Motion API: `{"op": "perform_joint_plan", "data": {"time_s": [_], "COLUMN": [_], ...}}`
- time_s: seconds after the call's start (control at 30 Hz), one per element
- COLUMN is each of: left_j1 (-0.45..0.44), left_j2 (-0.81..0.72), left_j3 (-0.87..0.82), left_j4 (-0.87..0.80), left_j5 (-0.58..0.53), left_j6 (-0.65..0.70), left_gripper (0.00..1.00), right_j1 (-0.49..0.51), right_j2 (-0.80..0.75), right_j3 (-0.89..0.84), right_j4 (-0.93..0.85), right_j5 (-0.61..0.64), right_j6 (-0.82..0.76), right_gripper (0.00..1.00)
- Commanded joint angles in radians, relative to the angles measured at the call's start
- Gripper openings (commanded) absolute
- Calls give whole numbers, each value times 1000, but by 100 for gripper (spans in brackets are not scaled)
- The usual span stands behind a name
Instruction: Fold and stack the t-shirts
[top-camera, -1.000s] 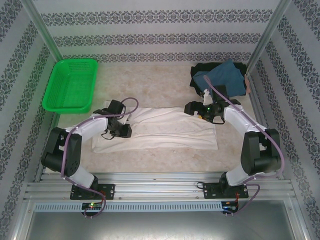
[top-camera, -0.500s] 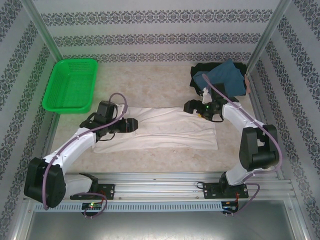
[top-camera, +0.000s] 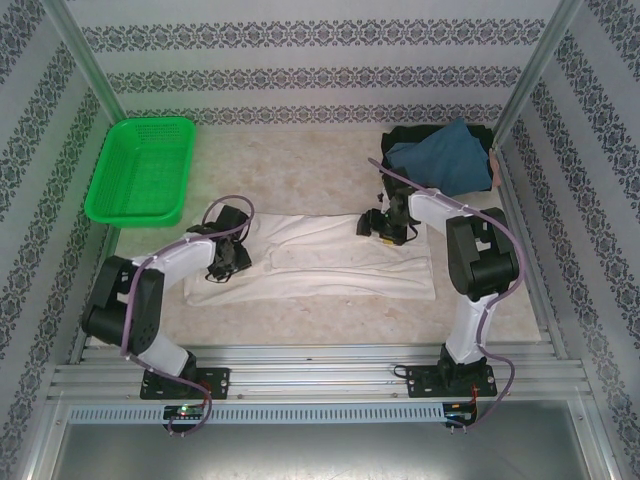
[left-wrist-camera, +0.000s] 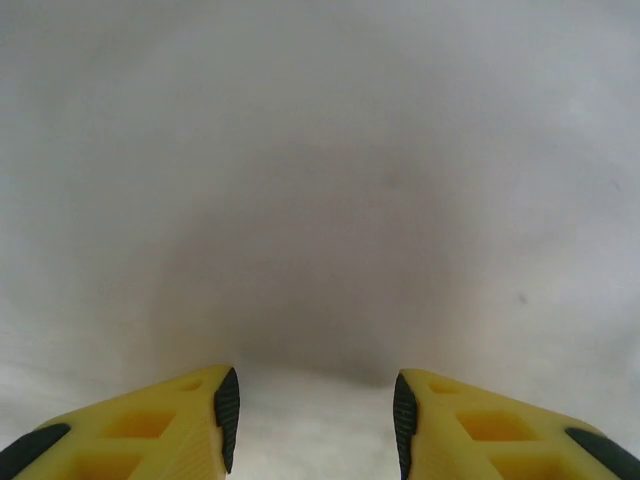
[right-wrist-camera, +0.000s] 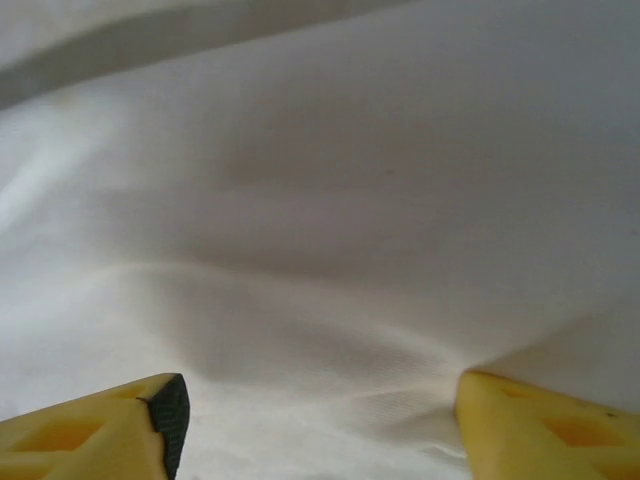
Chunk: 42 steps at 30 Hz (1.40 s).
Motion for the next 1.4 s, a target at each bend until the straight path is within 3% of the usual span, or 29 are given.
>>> {"op": "perform_joint_plan", "data": {"time_s": [0.0, 0.17, 0.37, 0.7, 0.97, 1.23, 1.37], "left_j1": [26, 81, 112, 111, 105, 104, 105], "left_j2": [94, 278, 491, 829, 1086, 1268, 1301], "left_j3": [74, 192, 470, 942, 1359, 1696, 1716], "left_j4": [-7, 43, 51, 9, -142, -151, -35], "left_j5": [-119, -94, -42, 142, 356, 468, 511], "left_j6": [-12, 75, 227, 368, 334, 277, 230], "left_gripper": [46, 43, 43, 47, 46, 49, 51], "right_j1": [17, 45, 115, 357, 561, 633, 651], "right_j2": [-4, -27, -78, -207, -196, -126, -140], "right_j3": [-49, -111, -145, -217, -231, -204, -208], "right_j4": [-37, -22, -73, -157, -66, 59, 103], "right_j5": [111, 150, 196, 312, 295, 256, 240], "right_j6": [71, 155, 260, 535, 794, 886, 916], "right_gripper": [67, 65, 65, 70, 70, 69, 70]}}
